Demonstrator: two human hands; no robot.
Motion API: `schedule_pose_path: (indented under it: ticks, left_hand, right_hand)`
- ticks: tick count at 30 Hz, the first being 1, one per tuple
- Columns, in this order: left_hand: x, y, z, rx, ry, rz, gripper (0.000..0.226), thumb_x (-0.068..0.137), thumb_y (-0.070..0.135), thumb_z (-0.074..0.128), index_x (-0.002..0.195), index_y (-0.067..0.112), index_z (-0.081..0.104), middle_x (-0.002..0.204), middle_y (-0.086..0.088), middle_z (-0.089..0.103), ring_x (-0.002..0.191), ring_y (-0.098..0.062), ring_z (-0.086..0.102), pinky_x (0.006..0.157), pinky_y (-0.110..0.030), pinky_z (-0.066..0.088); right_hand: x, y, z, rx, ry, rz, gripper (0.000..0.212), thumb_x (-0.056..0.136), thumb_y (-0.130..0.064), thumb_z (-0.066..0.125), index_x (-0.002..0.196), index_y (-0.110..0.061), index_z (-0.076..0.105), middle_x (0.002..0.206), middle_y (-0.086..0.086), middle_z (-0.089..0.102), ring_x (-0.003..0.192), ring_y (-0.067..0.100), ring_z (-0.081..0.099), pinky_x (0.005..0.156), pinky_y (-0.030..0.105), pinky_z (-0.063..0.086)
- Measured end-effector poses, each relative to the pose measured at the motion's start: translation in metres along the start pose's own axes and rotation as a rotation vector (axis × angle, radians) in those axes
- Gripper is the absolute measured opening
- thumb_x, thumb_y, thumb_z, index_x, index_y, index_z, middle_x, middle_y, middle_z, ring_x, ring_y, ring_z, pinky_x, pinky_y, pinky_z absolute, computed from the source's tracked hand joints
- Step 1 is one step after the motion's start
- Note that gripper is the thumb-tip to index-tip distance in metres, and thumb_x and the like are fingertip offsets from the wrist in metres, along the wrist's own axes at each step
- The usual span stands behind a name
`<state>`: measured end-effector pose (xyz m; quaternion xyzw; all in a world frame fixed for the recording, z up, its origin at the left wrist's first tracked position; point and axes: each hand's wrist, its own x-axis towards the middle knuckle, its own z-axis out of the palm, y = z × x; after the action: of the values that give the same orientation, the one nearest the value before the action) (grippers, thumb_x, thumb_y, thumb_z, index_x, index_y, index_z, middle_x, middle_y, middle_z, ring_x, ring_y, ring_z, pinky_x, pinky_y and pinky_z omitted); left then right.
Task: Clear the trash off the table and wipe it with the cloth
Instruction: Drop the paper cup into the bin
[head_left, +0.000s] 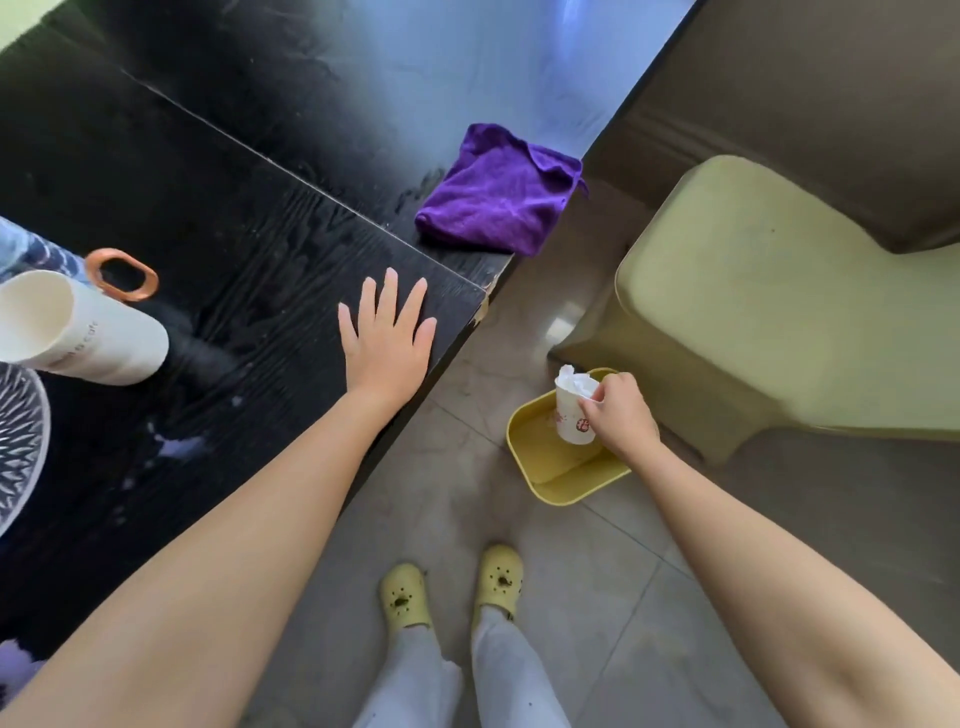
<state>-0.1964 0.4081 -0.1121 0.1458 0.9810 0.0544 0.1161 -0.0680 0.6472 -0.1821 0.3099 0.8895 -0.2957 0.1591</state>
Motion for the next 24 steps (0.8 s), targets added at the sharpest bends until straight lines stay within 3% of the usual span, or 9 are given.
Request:
schedule_pose_path:
  ticks: [2,4,7,13,24]
  left_hand:
    - [-0.003,-0.002,0.005,0.021,0.048,0.011,0.053,0.1,0.04,0.022,0.151,0.029,0.012,0.161,-0.006,0.008,0.149,-0.027,0.004,0.118,-0.054,0.003]
    - [-0.003,-0.002,0.008,0.034,0.083,0.011,0.054,0.099,0.042,0.022,0.151,0.028,0.013,0.161,-0.006,0.01,0.149,-0.027,0.005,0.118,-0.053,0.004]
    - [-0.005,-0.001,0.013,0.034,0.107,0.016,0.056,0.097,0.046,0.022,0.15,0.028,0.016,0.161,-0.006,0.011,0.149,-0.027,0.006,0.118,-0.053,0.004]
    - [-0.004,-0.003,0.017,0.028,0.159,0.018,0.06,0.094,0.05,0.019,0.15,0.028,0.018,0.161,-0.006,0.012,0.149,-0.027,0.006,0.118,-0.052,0.004]
    - [-0.003,-0.004,0.018,0.032,0.175,0.02,0.06,0.094,0.051,0.019,0.15,0.029,0.016,0.161,-0.005,0.011,0.149,-0.026,0.006,0.118,-0.052,0.004]
  right_hand:
    - [0.007,0.016,0.019,-0.025,0.011,0.049,0.024,0.087,-0.019,0.054,0.069,-0.014,0.041,0.097,0.01,0.046,0.08,0.022,0.047,0.065,0.03,0.035]
    - [0.015,0.027,0.037,-0.039,0.004,0.095,0.016,0.088,-0.02,0.056,0.084,-0.005,0.054,0.102,0.011,0.048,0.084,0.026,0.053,0.067,0.03,0.039]
    - [0.027,0.04,0.067,-0.06,-0.01,0.143,0.028,0.089,-0.022,0.058,0.107,0.0,0.057,0.114,0.014,0.049,0.094,0.031,0.058,0.075,0.036,0.049]
    - [0.053,0.057,0.119,-0.145,-0.108,0.15,0.032,0.089,-0.023,0.059,0.114,-0.004,0.056,0.12,0.013,0.051,0.098,0.031,0.059,0.084,0.042,0.055]
    - [0.075,0.048,0.114,-0.261,-0.381,0.079,0.069,0.086,-0.041,0.061,0.142,-0.013,0.031,0.142,0.013,0.044,0.124,0.035,0.049,0.099,0.044,0.047]
